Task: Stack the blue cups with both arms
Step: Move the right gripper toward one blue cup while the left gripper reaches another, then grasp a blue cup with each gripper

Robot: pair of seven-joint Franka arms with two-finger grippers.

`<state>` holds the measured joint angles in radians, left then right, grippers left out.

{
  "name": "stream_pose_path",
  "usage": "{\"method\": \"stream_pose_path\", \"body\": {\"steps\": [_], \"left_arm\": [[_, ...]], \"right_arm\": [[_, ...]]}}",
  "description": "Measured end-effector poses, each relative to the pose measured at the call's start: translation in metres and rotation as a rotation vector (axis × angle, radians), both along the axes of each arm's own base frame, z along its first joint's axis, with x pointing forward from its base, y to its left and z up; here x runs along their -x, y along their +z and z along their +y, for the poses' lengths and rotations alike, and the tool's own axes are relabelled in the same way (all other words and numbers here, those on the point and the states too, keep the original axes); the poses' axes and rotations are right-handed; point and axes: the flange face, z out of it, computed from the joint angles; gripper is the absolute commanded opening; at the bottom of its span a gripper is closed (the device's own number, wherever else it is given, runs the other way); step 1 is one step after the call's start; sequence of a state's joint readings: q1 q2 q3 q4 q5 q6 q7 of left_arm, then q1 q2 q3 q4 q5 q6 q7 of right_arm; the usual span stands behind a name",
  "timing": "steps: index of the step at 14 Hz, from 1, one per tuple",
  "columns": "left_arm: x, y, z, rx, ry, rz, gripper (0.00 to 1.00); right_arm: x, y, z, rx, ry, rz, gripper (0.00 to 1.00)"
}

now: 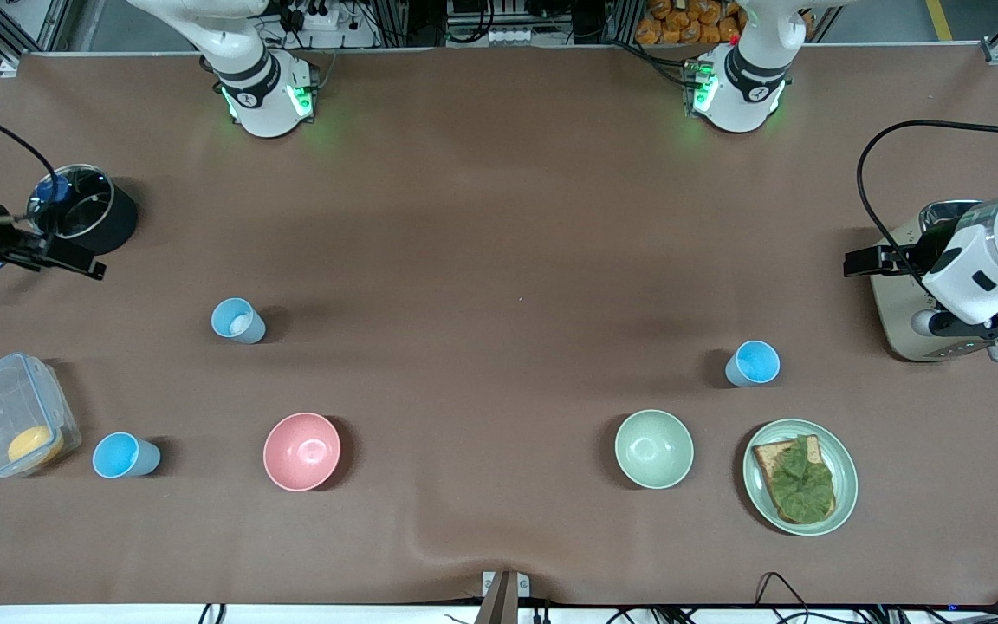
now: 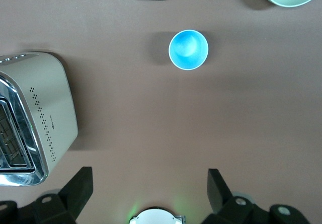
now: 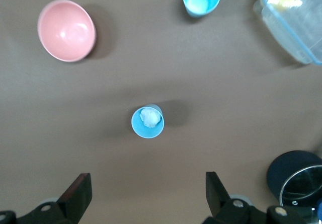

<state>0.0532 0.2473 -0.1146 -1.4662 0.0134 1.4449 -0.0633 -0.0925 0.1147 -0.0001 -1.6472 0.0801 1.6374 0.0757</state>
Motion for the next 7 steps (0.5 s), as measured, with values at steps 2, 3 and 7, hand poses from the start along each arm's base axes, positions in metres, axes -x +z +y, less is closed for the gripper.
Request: {"method": "stream_pose_path", "body": {"steps": [2,3,7], "left_arm": [[-0.006,-0.021,0.000,-0.002,0.012,0.026,1.00],[-0.014,-0.037,0.002,-0.002,0.024,0.024,1.00],[-0.041,-0.124,0.010,0.002,0.067,-0.044,1.00]], "right_arm": [[-0.013,-0.049,-0.005,-0.006,-0.006,0.075,1.00],[-0.020,-0.076,-0.006,-0.009,-0.008,0.112,1.00],[-0.033,-0.178,-0.012,-0.026,0.015,0.219,1.00]]}}
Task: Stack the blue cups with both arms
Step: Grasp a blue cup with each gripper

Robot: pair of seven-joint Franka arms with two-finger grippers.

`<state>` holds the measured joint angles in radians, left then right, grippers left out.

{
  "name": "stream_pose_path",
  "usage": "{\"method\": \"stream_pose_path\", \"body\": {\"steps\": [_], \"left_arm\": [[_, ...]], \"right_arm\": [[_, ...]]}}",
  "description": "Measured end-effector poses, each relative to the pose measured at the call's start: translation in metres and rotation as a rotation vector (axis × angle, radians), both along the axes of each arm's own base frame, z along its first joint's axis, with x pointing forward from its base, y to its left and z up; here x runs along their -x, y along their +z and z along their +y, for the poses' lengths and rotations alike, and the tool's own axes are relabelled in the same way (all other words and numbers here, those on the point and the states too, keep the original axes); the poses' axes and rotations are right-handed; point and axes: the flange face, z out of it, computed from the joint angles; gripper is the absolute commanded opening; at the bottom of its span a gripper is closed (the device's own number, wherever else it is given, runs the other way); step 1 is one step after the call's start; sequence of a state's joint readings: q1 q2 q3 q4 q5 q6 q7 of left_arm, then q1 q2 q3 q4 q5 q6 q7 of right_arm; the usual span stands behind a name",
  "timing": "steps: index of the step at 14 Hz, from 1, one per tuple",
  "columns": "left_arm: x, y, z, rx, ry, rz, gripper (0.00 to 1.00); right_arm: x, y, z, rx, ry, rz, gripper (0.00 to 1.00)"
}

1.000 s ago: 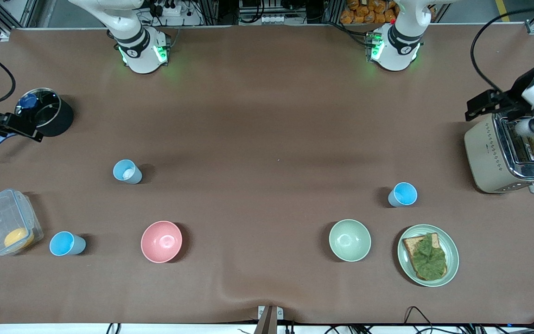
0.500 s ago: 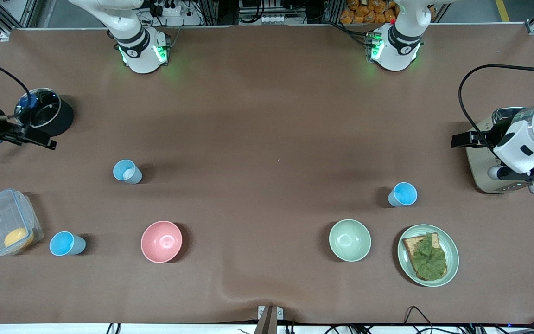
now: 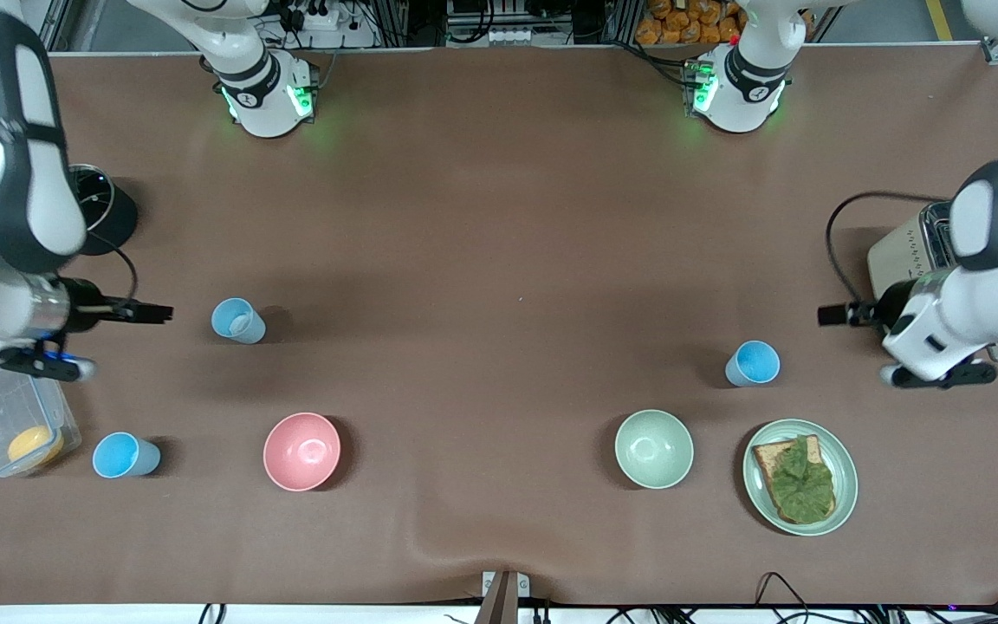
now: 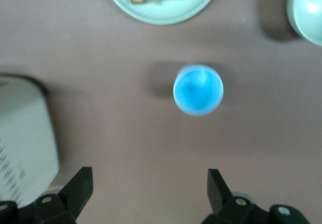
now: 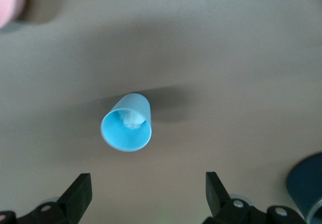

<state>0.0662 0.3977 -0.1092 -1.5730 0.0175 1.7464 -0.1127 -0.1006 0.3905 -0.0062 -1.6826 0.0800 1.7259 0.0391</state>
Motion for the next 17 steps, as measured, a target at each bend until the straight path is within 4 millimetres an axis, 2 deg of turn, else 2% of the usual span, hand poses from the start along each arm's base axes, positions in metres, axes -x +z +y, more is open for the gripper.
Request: {"method": "stream_pose_path", "body": {"steps": [2,5,7,10,11,12,13,14,15,17], "left_arm": [[-0.003,-0.048,0.001,0.001,0.007,-0.037,1.00],[-0.002,-0.113,-0.004,0.011,0.004,-0.053,1.00],[-0.003,-0.137,-0.009,0.015,0.002,-0.042,1.00],[-0.001,-0.158,-0.015,0.018,-0.004,-0.024,1.00],[0.000,-0.164,-0.016,0.018,-0.005,-0.016,1.00],[0.001,-0.169,-0.016,0.019,-0.006,-0.008,0.86],[0.001,-0.175,-0.016,0.019,-0.006,0.000,0.51],[0.002,-0.180,-0.016,0.020,-0.006,0.006,0.28],[0.002,-0.183,-0.017,0.020,-0.006,0.007,0.17],[0.002,-0.184,-0.017,0.021,-0.005,0.005,0.12]], "right_arm": [[0.001,-0.044,-0.012,-0.029,0.017,0.008,1.00],[0.011,-0.088,-0.009,-0.038,0.030,0.005,1.00],[0.022,-0.112,-0.001,-0.036,0.040,-0.003,1.00],[0.031,-0.124,0.009,-0.038,0.054,0.011,1.00],[0.034,-0.129,0.011,-0.037,0.055,0.013,0.69],[0.038,-0.134,0.012,-0.037,0.057,0.016,0.46],[0.041,-0.137,0.014,-0.038,0.059,0.022,0.17],[0.042,-0.139,0.014,-0.038,0.059,0.027,0.00],[0.043,-0.140,0.013,-0.040,0.063,0.029,0.00],[0.045,-0.142,0.012,-0.047,0.080,0.032,0.00]]}}
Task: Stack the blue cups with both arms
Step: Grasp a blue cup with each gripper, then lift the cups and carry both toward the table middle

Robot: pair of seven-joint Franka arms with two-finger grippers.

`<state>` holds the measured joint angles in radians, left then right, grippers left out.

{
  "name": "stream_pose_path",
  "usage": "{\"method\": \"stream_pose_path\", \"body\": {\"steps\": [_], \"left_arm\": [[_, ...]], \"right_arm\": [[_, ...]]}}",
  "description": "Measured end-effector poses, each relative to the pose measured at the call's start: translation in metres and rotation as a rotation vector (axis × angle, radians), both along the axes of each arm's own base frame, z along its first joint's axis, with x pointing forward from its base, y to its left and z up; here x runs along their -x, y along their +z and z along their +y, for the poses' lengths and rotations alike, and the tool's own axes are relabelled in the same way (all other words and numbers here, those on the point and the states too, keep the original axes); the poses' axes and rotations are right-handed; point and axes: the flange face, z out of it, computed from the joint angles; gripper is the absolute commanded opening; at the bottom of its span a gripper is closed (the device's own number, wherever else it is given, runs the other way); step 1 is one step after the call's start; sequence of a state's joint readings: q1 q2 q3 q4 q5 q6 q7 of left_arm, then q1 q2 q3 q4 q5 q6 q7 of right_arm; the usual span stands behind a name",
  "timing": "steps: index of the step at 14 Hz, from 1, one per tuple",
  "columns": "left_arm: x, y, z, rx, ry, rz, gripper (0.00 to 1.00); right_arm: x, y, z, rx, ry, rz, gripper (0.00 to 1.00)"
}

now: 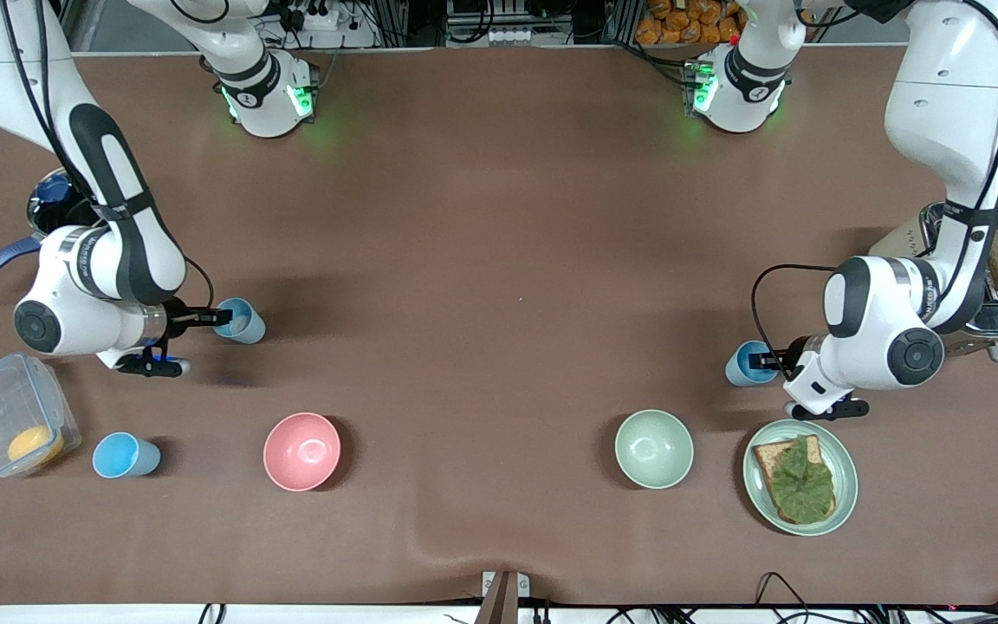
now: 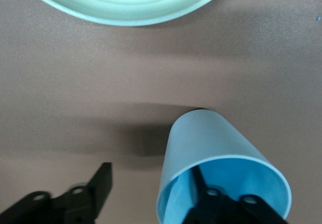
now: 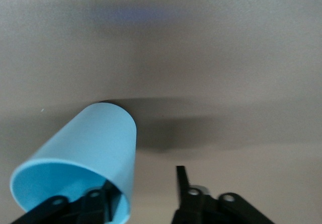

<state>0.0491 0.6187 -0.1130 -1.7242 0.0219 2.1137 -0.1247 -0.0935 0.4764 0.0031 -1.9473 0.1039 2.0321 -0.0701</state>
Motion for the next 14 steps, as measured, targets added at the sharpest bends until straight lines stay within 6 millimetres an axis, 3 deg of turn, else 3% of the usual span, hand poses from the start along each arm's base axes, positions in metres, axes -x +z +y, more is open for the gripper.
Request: {"method": "stream_pose_path", "body": {"steps": [2,4,9,11,14], "left_arm": [[0.000,0.000,0.000,0.000,0.000,-0.002,0.09],[0.000,0.000,0.000,0.000,0.000,-0.001,0.00],[-0.002,0.002,-0.003,-0.004,0.023,-0.004,0.00],[-0.002,0.002,-0.002,-0.005,0.025,-0.005,0.00],[-0.002,0.003,-0.002,-0.005,0.025,-0.005,0.00]], "right_arm": [[-0.004,0.007,0.003,-0.007,0.010,0.015,0.00],[-0.012,0.020,0.008,-0.013,0.024,0.022,0.00],[-0.018,0.034,0.022,-0.028,0.045,0.051,0.00],[-0.022,0.049,0.044,-0.060,0.052,0.082,0.00],[-0.031,0.066,0.117,-0.112,0.006,0.079,0.00]]}}
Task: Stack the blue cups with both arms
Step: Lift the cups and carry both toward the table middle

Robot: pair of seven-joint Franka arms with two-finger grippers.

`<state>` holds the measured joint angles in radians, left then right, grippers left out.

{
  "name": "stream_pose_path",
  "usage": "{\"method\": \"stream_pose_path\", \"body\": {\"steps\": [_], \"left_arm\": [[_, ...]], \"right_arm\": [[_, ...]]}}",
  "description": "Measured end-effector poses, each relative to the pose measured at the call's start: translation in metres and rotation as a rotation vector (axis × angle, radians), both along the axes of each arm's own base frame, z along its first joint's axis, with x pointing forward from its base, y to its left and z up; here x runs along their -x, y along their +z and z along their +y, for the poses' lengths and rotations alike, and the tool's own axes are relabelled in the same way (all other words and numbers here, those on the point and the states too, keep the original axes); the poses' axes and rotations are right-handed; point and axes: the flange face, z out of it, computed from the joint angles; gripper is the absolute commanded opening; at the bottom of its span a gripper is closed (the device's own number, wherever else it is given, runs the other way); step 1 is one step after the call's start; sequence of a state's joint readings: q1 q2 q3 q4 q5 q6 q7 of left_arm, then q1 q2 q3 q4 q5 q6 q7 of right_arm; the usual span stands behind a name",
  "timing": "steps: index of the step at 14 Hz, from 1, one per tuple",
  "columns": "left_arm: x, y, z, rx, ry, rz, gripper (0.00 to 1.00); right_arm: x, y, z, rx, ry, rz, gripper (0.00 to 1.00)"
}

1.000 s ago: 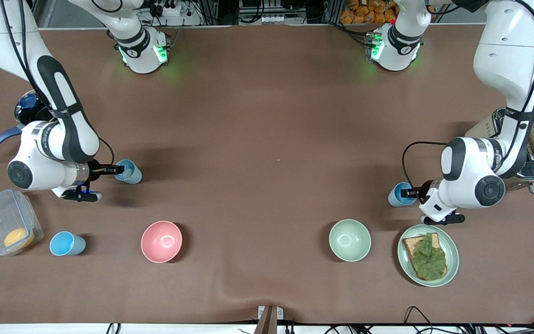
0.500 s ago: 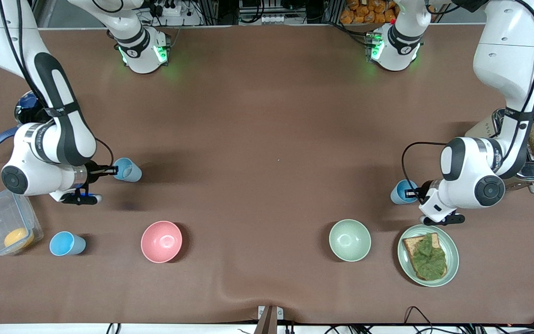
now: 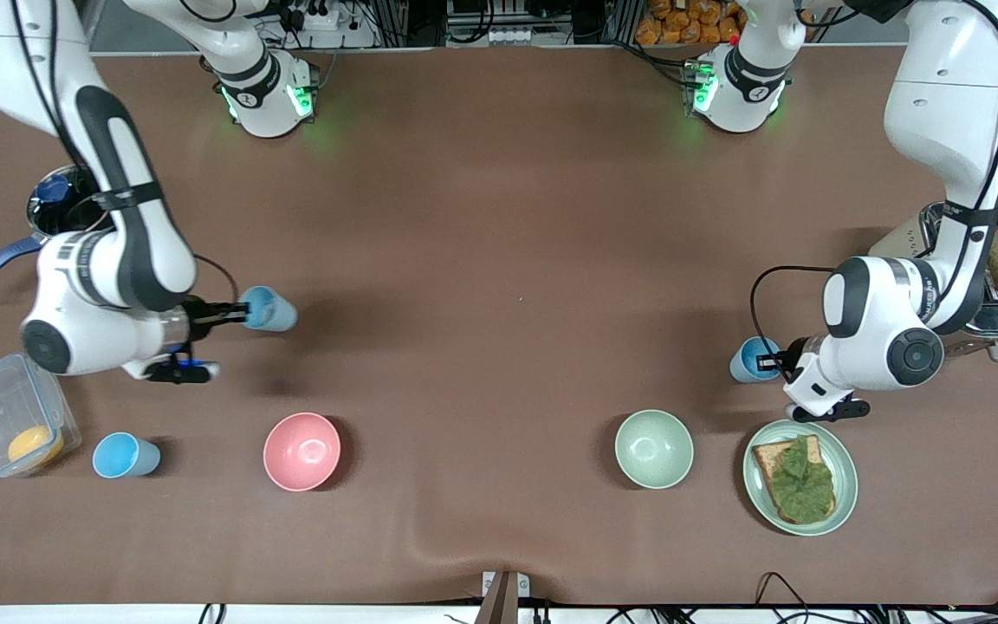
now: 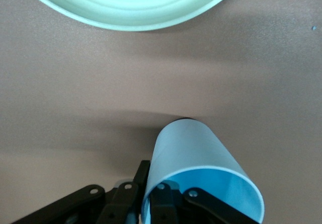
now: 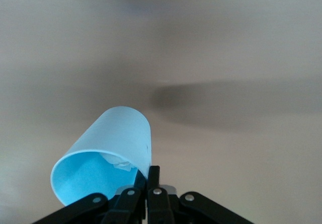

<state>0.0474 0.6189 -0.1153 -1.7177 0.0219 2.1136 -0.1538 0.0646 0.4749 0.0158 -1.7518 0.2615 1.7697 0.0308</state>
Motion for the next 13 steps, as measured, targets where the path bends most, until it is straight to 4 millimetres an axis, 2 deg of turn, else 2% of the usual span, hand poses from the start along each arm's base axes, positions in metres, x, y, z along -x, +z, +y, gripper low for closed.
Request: {"method": "stream_pose_path", "body": {"steps": [3,6,10,12,13], "left_arm": [[0.000,0.000,0.000,0.000,0.000,-0.001,0.00],[0.000,0.000,0.000,0.000,0.001,-0.001,0.00],[-0.003,0.003,0.002,-0.001,0.006,-0.011,0.00],[-0.009,0.017,0.005,-0.002,0.017,-0.039,0.00],[-0.013,0.030,0.005,-0.004,0.026,-0.061,0.00]], "right_arm": [[0.004,0.016,0.087,0.018,-0.073,0.017,0.00],[0.027,0.026,0.175,0.027,-0.113,0.052,0.00],[0.061,0.026,0.263,0.048,-0.132,0.044,0.00],[0.075,0.015,0.297,0.065,-0.137,0.020,0.00],[0.082,0.004,0.312,0.073,-0.143,0.007,0.00]]}}
